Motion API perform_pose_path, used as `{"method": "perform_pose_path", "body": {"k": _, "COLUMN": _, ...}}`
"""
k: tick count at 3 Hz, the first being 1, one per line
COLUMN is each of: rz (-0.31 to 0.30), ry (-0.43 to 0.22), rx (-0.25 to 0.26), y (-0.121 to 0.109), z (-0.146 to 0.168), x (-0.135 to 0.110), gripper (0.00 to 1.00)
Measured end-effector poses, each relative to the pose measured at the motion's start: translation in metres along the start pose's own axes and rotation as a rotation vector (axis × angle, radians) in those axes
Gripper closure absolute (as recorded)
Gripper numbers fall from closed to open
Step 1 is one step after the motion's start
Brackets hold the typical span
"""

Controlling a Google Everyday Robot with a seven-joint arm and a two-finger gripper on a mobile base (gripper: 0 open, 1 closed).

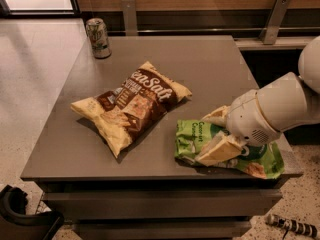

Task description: Pick green rice chip bag

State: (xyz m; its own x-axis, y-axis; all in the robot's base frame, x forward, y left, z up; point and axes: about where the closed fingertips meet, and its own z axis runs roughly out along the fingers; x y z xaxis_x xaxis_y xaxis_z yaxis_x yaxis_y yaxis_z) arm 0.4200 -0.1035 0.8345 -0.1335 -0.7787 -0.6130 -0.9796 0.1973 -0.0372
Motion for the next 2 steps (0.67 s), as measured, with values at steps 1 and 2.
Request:
{"method": "perform_pose_path", "body": {"k": 1, "rz": -0.006, "ry": 0.001, "rx": -0.002, "y": 0.0, "z": -0.0004, "x": -0.0027, "gripper": 1.0}}
{"method": "perform_pose_path", "body": {"k": 2, "rz": -0.015, "ry": 0.001, "rx": -0.01, "y": -0.0019, "z": -0.0005, "x": -0.0069, "gripper": 1.0}}
